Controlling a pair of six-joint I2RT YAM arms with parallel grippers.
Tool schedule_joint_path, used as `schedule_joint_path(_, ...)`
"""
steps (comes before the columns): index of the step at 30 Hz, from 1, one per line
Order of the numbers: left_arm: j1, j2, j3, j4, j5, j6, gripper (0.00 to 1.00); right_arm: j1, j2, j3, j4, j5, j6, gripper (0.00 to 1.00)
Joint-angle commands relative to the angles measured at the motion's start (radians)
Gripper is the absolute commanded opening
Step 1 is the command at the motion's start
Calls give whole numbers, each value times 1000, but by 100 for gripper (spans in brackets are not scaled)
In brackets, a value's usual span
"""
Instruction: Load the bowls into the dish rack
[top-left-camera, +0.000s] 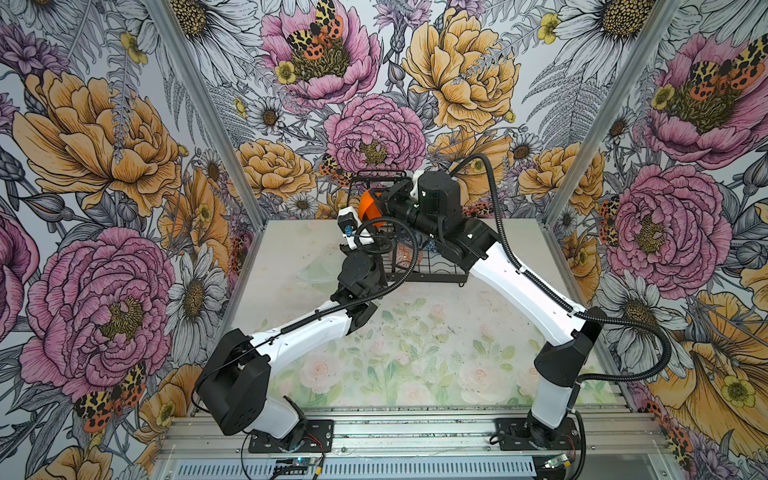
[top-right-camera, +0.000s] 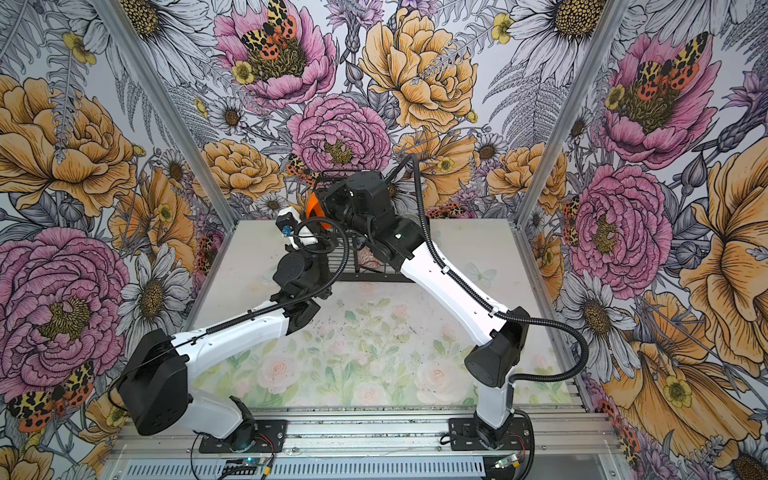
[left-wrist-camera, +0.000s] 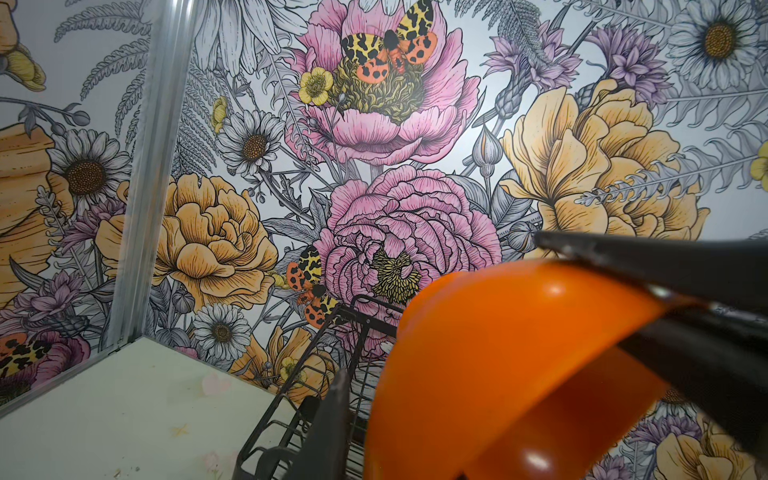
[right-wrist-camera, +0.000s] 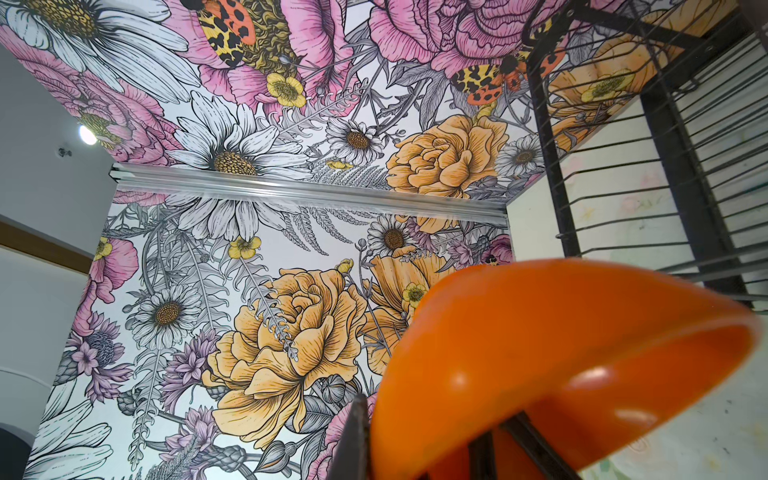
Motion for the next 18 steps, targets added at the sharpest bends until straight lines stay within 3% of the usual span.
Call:
schedule_joint_path(1, 2, -40, 23, -75, 2, -57, 25, -15, -21, 29, 12, 8, -23, 0)
schedule_joint_path(16, -12, -150, -4, -346, 92, -238, 74, -55, -6, 32, 13, 34, -48, 0)
schedule_joint_path(18, -18, -169, -8, -379, 102, -248, 85, -59, -3, 35, 14, 34, -44, 0)
